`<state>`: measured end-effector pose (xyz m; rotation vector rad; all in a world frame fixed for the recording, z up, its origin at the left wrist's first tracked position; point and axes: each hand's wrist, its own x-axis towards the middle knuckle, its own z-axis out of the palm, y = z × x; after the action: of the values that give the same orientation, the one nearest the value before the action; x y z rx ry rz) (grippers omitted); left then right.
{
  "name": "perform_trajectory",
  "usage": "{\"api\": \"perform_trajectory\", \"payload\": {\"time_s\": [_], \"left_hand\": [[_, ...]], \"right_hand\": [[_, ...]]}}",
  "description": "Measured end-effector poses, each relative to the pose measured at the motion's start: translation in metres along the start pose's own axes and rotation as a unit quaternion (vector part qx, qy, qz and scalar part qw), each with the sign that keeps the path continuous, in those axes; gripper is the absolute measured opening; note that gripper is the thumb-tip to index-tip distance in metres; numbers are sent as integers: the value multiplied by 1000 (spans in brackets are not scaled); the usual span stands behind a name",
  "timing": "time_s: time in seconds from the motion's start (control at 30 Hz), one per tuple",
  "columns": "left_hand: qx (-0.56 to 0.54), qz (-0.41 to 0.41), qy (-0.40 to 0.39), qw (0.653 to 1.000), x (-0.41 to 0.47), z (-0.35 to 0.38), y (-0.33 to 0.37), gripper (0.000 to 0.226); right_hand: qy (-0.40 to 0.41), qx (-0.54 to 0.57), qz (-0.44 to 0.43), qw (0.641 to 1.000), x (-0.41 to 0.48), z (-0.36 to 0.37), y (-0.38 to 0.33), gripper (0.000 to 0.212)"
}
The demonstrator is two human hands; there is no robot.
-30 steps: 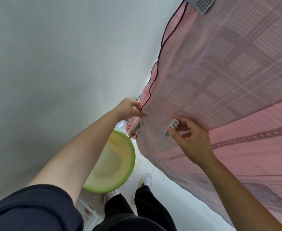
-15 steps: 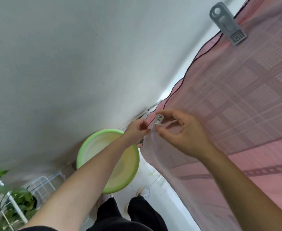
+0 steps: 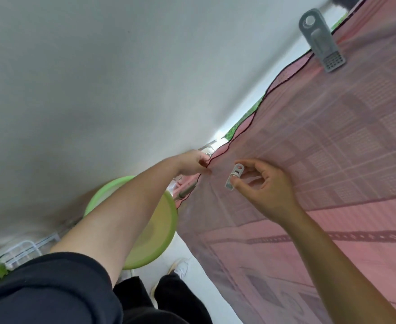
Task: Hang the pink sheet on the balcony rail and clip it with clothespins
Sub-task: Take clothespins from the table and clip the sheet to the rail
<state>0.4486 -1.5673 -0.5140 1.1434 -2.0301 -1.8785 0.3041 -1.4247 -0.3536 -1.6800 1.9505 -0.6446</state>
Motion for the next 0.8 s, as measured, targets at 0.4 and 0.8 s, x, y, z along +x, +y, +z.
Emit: {"api": "perform_trajectory", "payload": {"time_s": [0.4, 0.8], "left_hand": [[-25, 24, 168, 985, -49, 32, -28, 17], [-126, 9, 160, 979, -42, 31, -35, 16]], "right_hand": [[-67, 56, -64, 994, 39, 24, -76, 32], [-236, -289, -84, 924, 135, 68, -77, 13]]}}
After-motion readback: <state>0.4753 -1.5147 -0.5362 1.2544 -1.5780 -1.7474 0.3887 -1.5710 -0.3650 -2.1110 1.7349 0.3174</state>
